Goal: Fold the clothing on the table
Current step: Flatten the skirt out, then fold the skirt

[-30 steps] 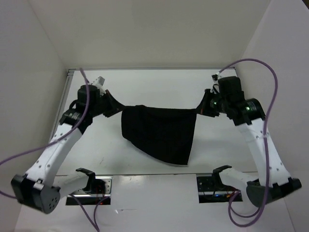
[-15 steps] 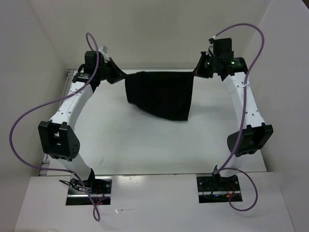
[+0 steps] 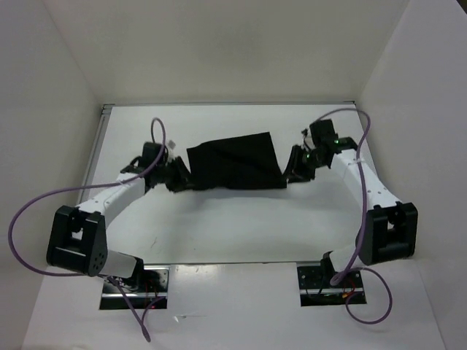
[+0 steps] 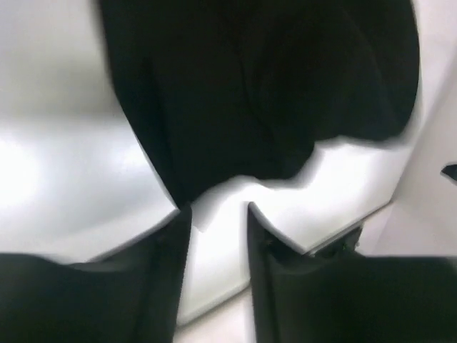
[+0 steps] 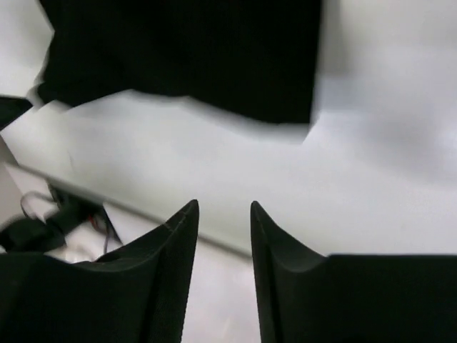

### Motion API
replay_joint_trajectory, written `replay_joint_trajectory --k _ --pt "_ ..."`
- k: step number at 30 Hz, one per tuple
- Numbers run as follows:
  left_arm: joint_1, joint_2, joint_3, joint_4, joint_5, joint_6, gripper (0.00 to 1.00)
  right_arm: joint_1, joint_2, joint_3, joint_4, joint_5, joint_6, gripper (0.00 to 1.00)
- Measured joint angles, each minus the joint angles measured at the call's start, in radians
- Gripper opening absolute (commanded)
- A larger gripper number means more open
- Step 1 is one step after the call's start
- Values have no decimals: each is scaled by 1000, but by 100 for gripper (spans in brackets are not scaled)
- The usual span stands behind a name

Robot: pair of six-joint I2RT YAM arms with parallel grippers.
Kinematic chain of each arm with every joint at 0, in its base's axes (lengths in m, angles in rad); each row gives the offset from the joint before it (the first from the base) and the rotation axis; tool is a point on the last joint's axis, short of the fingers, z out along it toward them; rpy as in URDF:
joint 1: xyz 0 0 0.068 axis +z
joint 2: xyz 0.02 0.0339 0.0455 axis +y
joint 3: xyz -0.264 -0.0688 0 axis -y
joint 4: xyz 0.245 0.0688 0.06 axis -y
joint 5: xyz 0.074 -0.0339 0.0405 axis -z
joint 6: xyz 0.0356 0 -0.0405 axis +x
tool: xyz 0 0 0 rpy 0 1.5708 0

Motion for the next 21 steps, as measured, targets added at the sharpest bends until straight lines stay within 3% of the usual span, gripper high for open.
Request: replay_joint_trajectory --k 1,4,8,11,12,13,16,18,21 --pt "-19 0 -58 -11 -1 2 61 3 -16 -79 0 -21 5 44" --pt "-86 -61 -197 -106 -15 -26 76 17 -116 -238 -85 -55 29 53" --pt "-115 -323 -200 -222 -64 -54 90 42 -329 -201 -184 -38 75 54" --pt "-115 -452 -96 -210 -106 -73 90 57 -409 -175 -140 -48 122 47" --pt "-113 -459 -53 -190 -112 -72 84 59 -414 -178 -121 -59 139 36" --pt "-110 -437 -14 -170 -116 -70 77 60 -402 -182 -97 -65 153 32" --pt "-107 -271 84 -106 -115 -51 51 61 -312 -199 -5 -77 203 32" --pt "-107 -134 129 -71 -98 -30 51 61 -218 -201 57 -75 219 37" --pt "-105 70 155 -46 -71 -8 54 61 -97 -193 111 -67 222 37"
